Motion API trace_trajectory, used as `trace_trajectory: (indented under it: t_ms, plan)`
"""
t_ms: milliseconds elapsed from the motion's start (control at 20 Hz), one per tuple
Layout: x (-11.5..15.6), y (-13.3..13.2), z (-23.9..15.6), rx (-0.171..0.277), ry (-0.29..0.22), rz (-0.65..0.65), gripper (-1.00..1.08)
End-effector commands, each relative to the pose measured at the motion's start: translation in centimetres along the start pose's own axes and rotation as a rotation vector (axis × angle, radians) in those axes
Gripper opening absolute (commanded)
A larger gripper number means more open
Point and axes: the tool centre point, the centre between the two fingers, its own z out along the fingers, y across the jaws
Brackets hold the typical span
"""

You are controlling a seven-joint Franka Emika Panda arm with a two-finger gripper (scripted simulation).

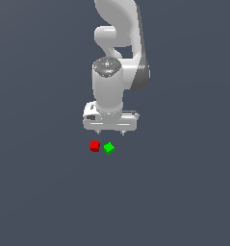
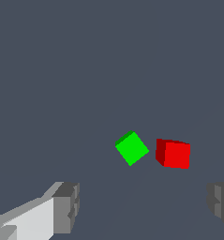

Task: Stack the red cube on top of the green cube.

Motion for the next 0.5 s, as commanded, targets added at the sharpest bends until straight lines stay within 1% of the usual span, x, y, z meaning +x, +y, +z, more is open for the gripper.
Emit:
trace_trajectory:
  t_ms: [0, 450]
  plan:
    - [0.0, 0.0, 0.0, 0.0, 0.0, 0.0, 1.0]
    - [-0.26, 0.21, 0.34, 0.0, -0.001, -0.052, 1.0]
